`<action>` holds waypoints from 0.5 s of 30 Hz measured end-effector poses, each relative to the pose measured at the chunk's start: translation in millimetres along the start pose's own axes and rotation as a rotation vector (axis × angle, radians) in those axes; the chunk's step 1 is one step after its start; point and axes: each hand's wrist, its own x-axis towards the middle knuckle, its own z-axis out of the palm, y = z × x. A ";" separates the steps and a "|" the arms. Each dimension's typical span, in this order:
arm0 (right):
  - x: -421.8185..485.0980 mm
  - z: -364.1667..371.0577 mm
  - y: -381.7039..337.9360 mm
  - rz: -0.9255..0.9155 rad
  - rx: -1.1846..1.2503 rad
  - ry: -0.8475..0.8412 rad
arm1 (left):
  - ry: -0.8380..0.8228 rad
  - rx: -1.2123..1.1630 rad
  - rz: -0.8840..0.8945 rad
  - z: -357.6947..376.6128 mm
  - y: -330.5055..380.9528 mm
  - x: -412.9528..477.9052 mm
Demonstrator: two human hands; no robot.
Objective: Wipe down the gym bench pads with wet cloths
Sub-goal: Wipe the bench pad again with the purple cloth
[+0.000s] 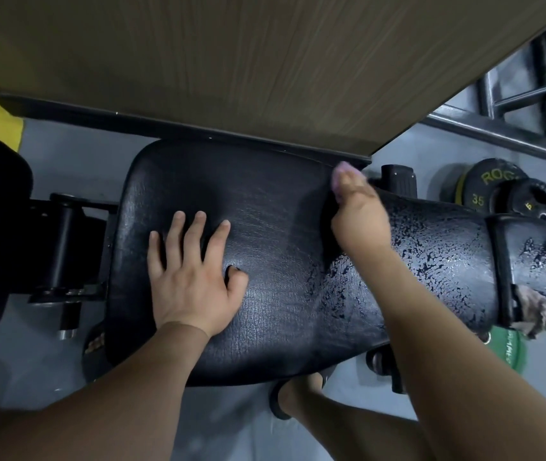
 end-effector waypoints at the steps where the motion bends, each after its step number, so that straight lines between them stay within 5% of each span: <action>1: 1.4 -2.9 8.2 0.083 -0.029 0.008 | -0.001 0.001 -0.002 0.5 0.1 -0.1; 3: 6.0 -0.4 -0.2 0.128 -0.029 0.014 | -0.002 0.002 -0.005 1.3 0.4 -0.2; 8: 17.5 10.6 -35.5 -0.110 0.031 -0.009 | -0.001 -0.012 -0.009 0.2 0.0 -1.0; 15: 7.3 -6.8 6.3 0.154 -0.030 -0.004 | -0.008 0.003 -0.006 0.5 0.9 0.1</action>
